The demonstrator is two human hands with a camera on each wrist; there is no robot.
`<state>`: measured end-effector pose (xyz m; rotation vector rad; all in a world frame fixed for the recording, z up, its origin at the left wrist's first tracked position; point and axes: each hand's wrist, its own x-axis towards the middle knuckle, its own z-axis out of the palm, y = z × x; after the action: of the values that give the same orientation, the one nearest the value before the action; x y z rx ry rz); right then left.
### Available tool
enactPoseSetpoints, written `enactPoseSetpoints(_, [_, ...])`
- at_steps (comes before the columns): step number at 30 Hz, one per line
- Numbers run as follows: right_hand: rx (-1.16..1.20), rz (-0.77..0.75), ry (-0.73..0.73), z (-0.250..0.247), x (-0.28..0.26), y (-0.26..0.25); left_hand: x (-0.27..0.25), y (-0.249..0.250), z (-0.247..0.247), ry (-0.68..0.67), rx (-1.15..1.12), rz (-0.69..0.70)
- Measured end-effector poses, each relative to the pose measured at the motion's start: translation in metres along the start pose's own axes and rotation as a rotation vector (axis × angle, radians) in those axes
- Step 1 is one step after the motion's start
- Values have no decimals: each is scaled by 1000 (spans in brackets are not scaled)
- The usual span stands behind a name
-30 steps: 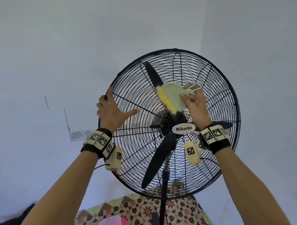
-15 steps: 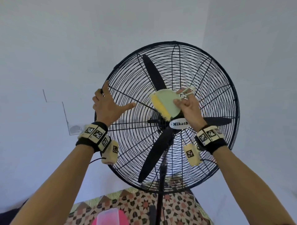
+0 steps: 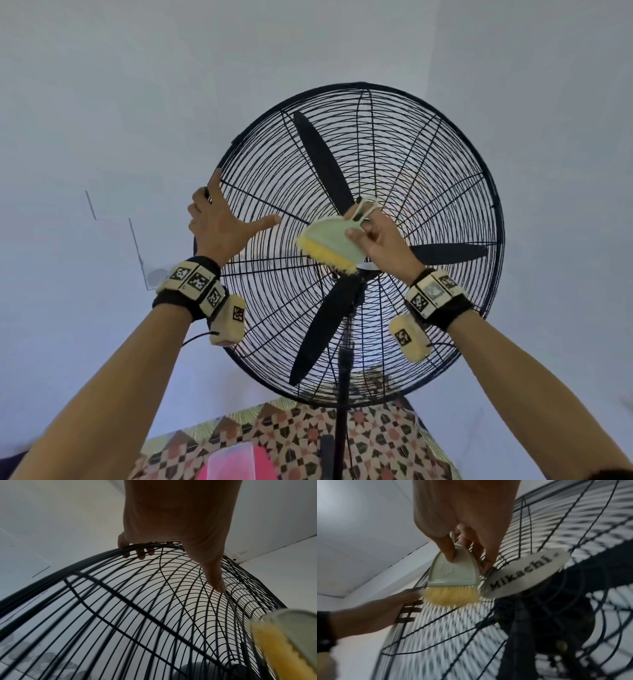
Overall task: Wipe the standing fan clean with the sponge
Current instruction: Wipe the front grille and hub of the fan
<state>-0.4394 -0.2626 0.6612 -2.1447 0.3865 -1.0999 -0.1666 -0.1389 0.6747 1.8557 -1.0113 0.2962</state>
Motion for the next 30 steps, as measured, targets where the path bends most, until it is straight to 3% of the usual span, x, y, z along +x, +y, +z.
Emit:
enactPoseSetpoints(2, [45, -9, 35, -4, 2, -4, -1, 0, 0, -2, -4, 5])
enactPoseSetpoints(5, [211, -16, 256, -30, 10, -5, -3, 0, -1, 3, 3, 10])
enactPoseSetpoints(7, [189, -10, 318, -34, 10, -1, -3, -1, -1, 5, 6, 6])
enactPoseSetpoints(12, [25, 25, 75, 1, -9, 3, -2, -1, 0, 9, 1, 11])
enactPoseSetpoints(17, [128, -7, 331, -29, 7, -7, -4, -2, 0, 18, 12, 19])
enactPoseSetpoints(19, [100, -9, 292, -23, 6, -5, -4, -1, 1, 24, 10, 22])
enactPoseSetpoints(23, [20, 22, 77, -1, -1, -3, -4, 1, 0, 25, 17, 17])
enactPoseSetpoints(26, [15, 27, 156, -4, 12, -18, -6, 0, -2, 25, 24, 30])
enactPoseSetpoints(30, [-20, -88, 192, 2, 44, -49, -12, -6, -5, 28, -20, 71])
